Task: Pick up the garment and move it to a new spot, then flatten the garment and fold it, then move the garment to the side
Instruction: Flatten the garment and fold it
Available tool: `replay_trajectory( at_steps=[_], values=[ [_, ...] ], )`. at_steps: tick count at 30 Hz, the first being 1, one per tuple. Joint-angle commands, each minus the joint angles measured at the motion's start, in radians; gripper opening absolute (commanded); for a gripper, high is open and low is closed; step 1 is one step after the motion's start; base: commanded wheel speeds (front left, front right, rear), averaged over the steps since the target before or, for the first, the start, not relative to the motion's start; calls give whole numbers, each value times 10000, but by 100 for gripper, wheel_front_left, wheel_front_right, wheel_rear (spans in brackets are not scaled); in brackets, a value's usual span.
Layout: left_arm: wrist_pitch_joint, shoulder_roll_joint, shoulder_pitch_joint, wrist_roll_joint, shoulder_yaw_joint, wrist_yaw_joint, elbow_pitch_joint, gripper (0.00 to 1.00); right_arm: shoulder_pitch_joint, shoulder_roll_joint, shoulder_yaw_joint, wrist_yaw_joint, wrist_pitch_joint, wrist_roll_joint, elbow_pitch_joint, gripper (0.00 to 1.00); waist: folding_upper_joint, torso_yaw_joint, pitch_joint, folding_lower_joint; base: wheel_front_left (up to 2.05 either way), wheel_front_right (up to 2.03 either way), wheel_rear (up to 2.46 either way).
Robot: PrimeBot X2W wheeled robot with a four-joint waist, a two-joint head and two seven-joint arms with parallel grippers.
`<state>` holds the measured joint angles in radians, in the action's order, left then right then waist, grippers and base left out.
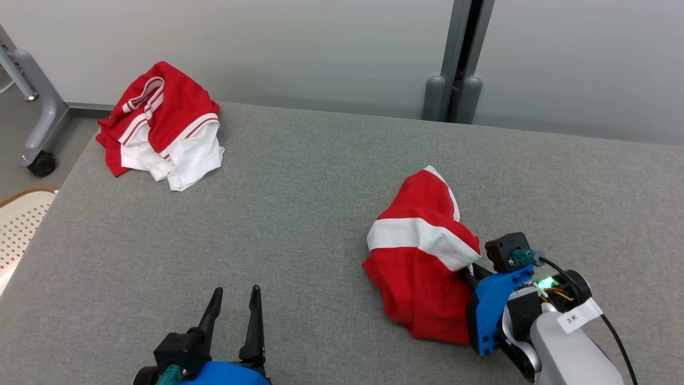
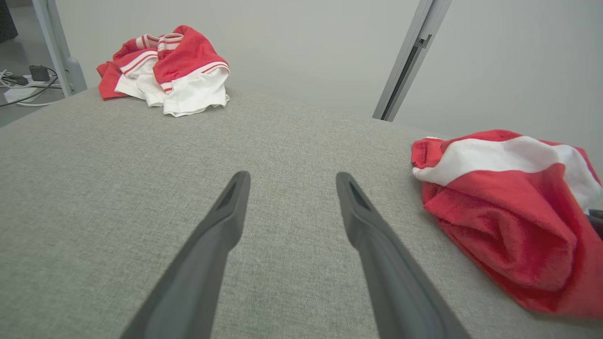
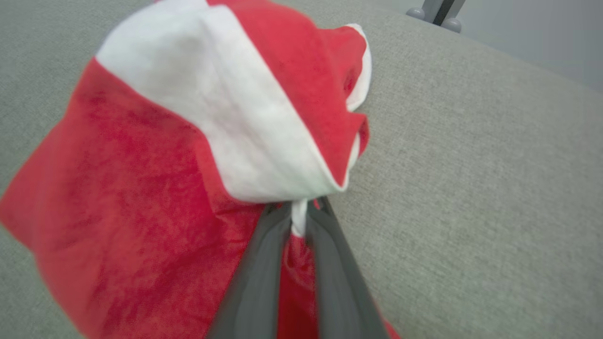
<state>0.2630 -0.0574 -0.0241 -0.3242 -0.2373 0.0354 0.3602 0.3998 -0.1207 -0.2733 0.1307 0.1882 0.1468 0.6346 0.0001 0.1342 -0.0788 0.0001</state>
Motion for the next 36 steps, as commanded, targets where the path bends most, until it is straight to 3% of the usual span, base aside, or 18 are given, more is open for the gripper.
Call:
replay_trajectory(
  at_steps=[1, 8, 20, 26, 30, 36],
  values=[
    [27, 16, -125, 73, 67, -5, 23, 100, 196, -101, -149, 1, -212, 140, -110, 0, -1, -12, -1, -1, 0, 0, 0],
    [27, 47, -113, 100, 121, 4, 23, 100, 657, -80, -299, 1, -1006, 231, -914, 0, -1, -234, 113, -1, 0, 0, 0],
    [27, 64, -115, 181, 186, 18, 76, 100, 1422, 509, -1280, 1, -1954, 429, -3466, 0, -1, -377, 375, -1, 0, 0, 0],
    [27, 67, -52, 196, 304, 6, 10, 100, 1001, 655, -1114, 1, -2214, 849, -4786, 0, -1, -447, 384, -1, 0, 0, 0],
    [27, 71, -35, 254, 337, 4, -31, 100, 47, 375, -546, 1, -1601, 498, -4832, 0, -1, -532, 330, -1, 0, 0, 0],
    [27, 68, -151, 267, 286, 60, 14, 100, -1648, -282, 388, -1, -1281, -406, -3962, 0, -1, -653, 193, -1, 0, 0, 0]
  ],
)
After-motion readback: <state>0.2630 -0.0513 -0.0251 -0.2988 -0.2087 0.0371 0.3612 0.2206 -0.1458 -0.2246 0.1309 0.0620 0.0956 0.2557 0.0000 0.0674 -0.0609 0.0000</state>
